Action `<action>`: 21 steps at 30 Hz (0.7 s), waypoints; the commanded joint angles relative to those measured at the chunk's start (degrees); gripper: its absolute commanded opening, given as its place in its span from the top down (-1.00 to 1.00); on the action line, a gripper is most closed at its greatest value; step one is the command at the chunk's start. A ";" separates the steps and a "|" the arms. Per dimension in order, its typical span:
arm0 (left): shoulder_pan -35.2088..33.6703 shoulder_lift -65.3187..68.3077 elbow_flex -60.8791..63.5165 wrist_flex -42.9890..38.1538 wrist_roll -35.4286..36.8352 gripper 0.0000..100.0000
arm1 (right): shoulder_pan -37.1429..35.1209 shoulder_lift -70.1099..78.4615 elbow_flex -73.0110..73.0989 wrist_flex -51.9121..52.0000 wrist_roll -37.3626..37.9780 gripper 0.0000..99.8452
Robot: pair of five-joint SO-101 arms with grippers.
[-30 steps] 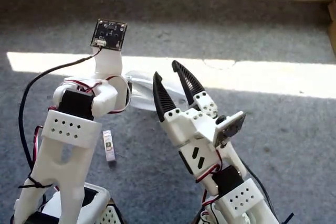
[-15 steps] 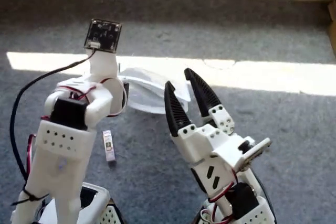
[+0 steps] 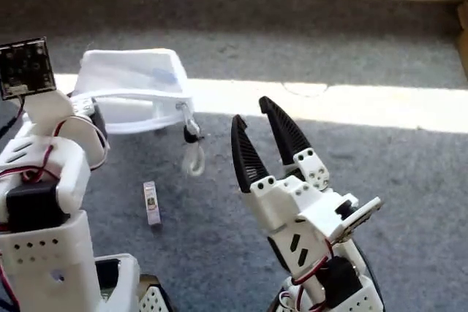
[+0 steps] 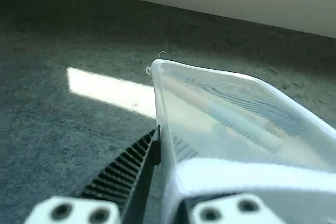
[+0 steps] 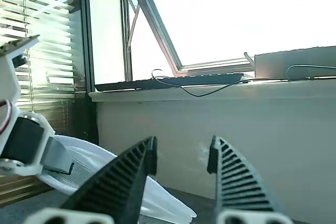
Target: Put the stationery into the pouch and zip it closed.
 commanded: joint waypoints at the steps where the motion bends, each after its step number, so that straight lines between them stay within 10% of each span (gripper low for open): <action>1: -7.34 -1.80 -0.31 -2.81 3.60 0.98 | 0.31 -0.66 -0.75 0.31 0.26 0.69; 21: -20.88 -1.54 -0.13 -2.90 5.98 0.98 | 0.22 54.11 -38.20 15.34 -7.38 0.69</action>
